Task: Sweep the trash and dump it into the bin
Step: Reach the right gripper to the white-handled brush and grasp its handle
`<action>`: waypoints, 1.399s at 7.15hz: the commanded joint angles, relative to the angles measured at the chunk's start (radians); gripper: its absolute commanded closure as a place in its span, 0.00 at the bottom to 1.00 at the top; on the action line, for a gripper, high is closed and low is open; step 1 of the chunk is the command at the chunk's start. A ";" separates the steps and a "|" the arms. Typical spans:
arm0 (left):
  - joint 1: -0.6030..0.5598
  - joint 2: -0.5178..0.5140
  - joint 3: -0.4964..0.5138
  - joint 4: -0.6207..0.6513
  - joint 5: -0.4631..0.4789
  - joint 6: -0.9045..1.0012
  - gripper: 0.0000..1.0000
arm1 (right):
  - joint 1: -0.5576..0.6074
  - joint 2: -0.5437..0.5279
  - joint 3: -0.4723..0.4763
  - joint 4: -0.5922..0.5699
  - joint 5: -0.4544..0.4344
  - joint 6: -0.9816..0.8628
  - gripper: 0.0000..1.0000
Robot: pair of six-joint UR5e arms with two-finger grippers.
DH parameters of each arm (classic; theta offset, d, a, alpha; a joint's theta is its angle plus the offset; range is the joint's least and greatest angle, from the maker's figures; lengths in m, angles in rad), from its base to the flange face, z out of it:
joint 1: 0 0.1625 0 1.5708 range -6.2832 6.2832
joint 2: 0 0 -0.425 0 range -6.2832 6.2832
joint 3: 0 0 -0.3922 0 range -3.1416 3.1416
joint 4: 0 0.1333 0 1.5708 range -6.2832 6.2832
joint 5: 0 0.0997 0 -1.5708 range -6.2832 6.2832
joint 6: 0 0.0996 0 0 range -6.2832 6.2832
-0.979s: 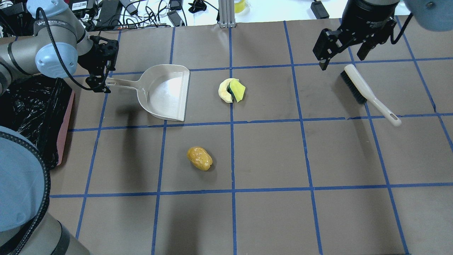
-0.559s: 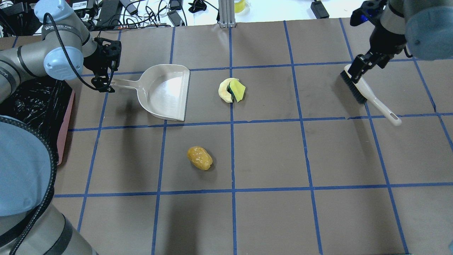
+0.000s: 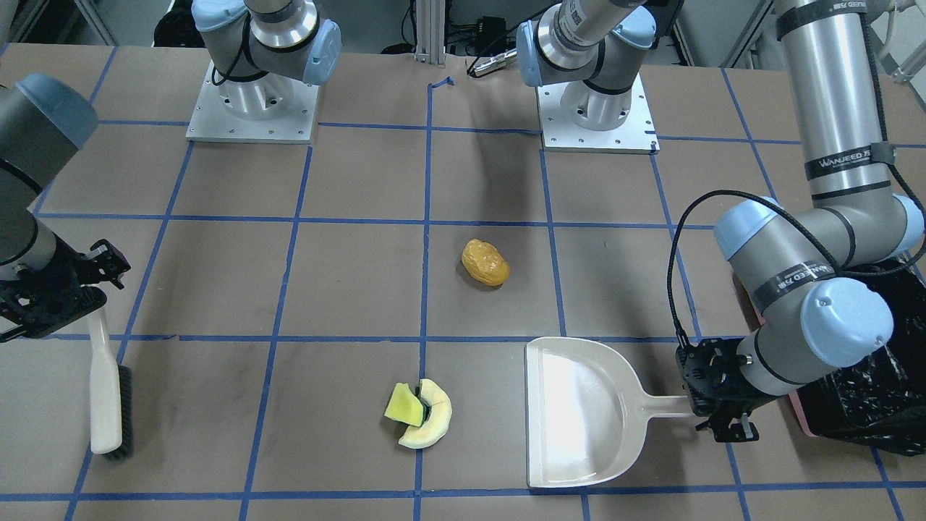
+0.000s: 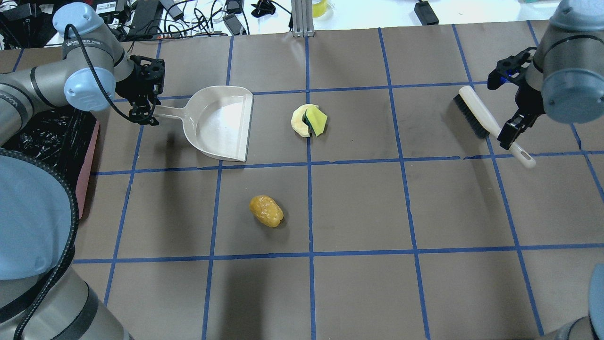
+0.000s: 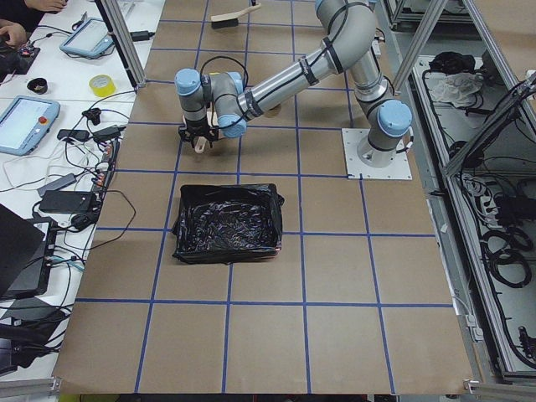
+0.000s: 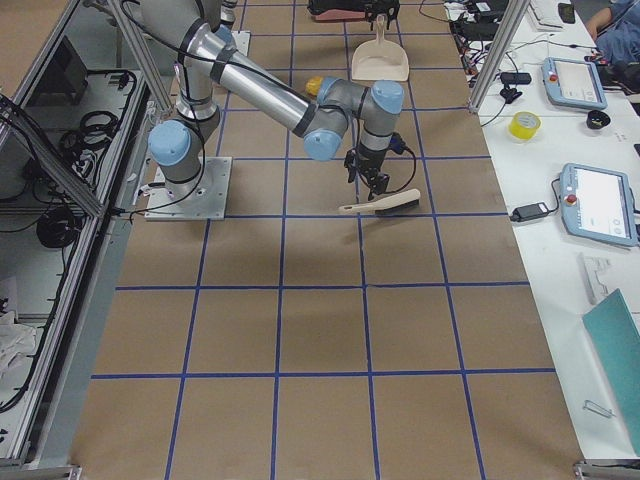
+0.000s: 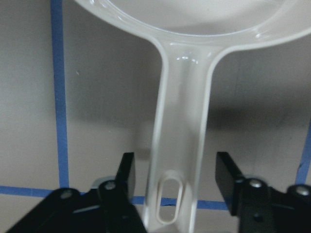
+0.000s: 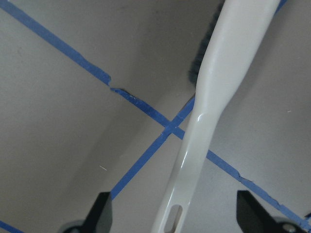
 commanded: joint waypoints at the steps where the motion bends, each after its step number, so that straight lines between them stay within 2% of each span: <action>1: -0.002 0.000 -0.002 0.000 -0.001 -0.003 0.86 | -0.032 0.005 0.052 -0.034 -0.004 -0.029 0.17; 2: -0.008 0.000 -0.003 0.000 -0.001 -0.009 0.88 | -0.034 0.022 0.053 -0.050 -0.016 -0.029 0.21; 4: -0.018 0.003 -0.003 0.000 -0.001 -0.015 0.90 | -0.035 0.063 0.053 -0.089 -0.035 -0.020 0.35; 7: -0.067 0.011 -0.003 -0.003 0.060 -0.021 0.91 | -0.035 0.063 0.050 -0.089 -0.033 -0.006 0.84; 8: -0.069 0.011 -0.005 -0.004 0.060 -0.023 0.91 | -0.035 0.059 0.047 -0.086 -0.032 0.026 0.94; 9: -0.069 0.011 -0.012 -0.003 0.062 -0.023 0.91 | -0.035 0.050 0.035 -0.077 -0.027 0.070 0.96; 10: -0.069 0.012 -0.017 -0.001 0.063 -0.021 0.91 | -0.023 0.025 0.006 -0.040 -0.032 0.189 0.96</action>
